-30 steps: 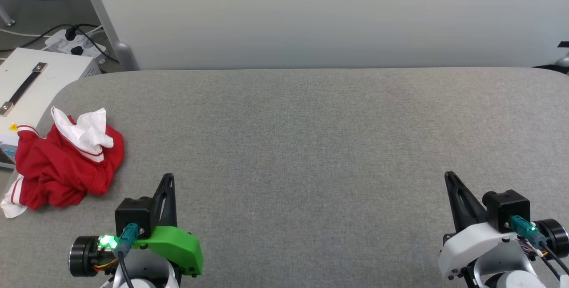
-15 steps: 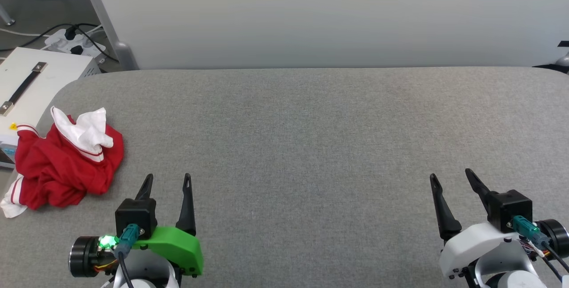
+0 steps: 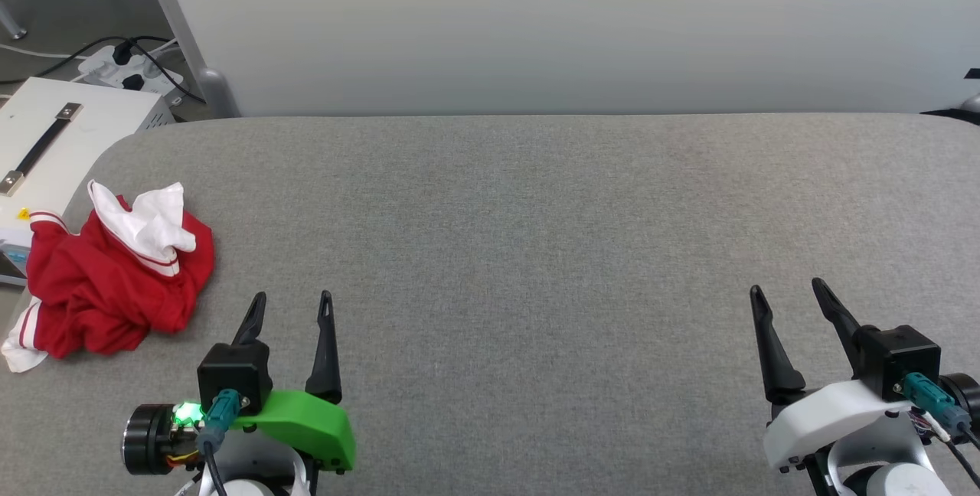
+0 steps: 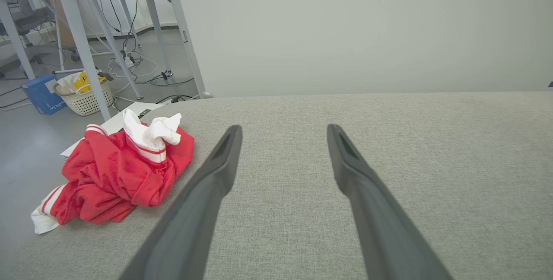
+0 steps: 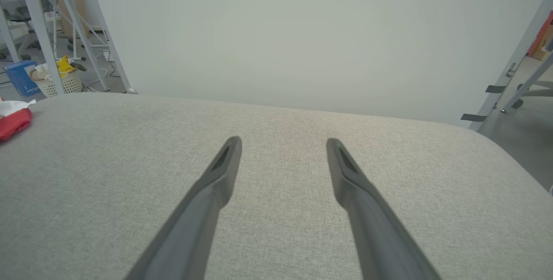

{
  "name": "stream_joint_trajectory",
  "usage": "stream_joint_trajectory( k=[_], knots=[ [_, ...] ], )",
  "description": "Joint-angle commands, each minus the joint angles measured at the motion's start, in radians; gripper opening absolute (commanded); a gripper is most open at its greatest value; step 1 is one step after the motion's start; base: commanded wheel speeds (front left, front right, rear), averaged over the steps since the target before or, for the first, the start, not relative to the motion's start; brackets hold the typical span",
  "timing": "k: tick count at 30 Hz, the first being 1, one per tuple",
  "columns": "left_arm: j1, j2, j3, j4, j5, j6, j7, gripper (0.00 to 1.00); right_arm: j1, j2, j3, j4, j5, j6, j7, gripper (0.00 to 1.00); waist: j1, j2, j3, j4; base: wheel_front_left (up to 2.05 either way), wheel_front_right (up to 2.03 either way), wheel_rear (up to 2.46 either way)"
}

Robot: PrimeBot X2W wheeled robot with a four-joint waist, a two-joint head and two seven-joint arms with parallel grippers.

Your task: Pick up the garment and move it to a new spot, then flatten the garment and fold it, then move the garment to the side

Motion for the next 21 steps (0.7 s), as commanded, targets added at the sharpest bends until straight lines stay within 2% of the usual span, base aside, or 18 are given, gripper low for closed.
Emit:
stream_joint_trajectory(
  k=[1,21],
  knots=[
    [-0.004,-0.001,-0.002,-0.005,-0.006,0.007,-0.010,1.00,0.007,0.000,-0.003,-0.011,0.014,0.000,-0.012,1.00,-0.0001,0.0000,0.000,0.001,0.00,0.00,0.00],
    [0.003,-0.002,-0.020,-0.011,-0.032,0.007,-0.051,1.00,0.029,-0.001,-0.002,-0.025,0.071,0.000,-0.053,1.00,-0.0001,0.0000,-0.002,0.007,0.00,0.00,0.00]
  ],
)
